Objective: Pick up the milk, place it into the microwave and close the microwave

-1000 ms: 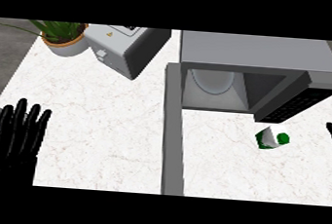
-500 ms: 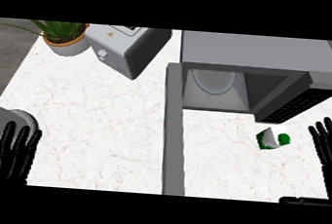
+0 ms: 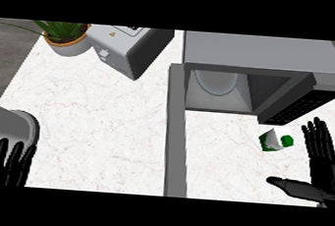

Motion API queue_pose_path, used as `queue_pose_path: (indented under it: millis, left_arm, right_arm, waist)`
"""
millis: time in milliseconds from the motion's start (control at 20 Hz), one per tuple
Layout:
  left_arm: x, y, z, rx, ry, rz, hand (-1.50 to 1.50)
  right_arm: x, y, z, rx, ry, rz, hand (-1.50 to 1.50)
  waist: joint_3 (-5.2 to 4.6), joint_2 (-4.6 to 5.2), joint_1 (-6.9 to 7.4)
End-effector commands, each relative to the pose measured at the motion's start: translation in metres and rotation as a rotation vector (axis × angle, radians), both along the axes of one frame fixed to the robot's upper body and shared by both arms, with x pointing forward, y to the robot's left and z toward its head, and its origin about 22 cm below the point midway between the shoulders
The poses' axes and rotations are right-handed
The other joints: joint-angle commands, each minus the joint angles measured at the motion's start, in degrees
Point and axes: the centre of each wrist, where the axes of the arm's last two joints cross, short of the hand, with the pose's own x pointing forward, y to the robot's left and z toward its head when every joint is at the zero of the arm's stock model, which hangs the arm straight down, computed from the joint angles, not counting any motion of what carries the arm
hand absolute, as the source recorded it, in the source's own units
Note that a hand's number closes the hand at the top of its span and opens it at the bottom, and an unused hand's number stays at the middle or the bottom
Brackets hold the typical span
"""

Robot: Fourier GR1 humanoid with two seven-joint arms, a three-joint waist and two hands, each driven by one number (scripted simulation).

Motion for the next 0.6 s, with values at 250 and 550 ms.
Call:
queue_pose_path:
  millis: [250,550]
  left_arm:
    - [-0.010,0.003,0.005,0.006,0.005,0.001,-1.50]
    - [-0.012,-0.004,-0.016,0.000,-0.005,0.013,-1.50]
  right_arm:
    - [0.013,-0.010,-0.060,-0.026,0.050,-0.048,-1.50]
    - [-0.003,-0.028,-0.083,-0.047,0.044,-0.060,-1.50]
  waist:
    - [0.04,0.08,0.20]
    - [0.02,0.04,0.00]
